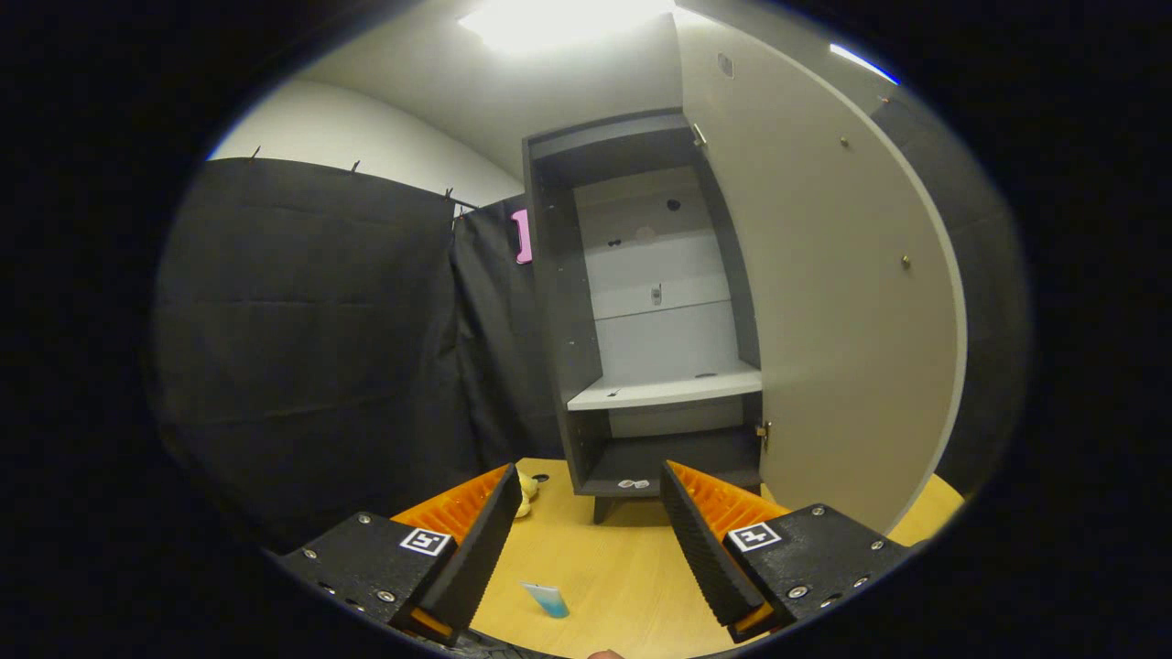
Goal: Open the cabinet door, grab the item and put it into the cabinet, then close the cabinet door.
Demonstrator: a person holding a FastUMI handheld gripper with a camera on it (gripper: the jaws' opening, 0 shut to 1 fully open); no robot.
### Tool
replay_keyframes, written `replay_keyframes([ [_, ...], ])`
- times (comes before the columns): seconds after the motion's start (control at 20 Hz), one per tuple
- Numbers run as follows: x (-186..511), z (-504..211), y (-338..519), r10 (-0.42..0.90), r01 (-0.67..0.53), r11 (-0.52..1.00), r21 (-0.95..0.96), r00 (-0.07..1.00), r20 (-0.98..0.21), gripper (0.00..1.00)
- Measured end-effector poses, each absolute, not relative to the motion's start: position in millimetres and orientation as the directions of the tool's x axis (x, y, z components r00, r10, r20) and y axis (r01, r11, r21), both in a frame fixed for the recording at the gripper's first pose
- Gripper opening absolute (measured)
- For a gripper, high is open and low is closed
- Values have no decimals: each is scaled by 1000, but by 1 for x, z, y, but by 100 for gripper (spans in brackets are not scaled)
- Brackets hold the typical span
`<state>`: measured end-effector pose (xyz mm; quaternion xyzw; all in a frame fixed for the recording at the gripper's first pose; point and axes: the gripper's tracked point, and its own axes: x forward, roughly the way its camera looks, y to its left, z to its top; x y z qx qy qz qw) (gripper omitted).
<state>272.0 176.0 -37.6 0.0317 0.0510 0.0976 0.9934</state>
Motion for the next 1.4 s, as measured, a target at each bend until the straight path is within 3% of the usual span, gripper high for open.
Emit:
replay_keyframes([
  [0.8,320,-200,244,211,-207,977,48,926,-314,94],
  [1.4,315,-304,254,147,-154,988,29,841,-520,91],
])
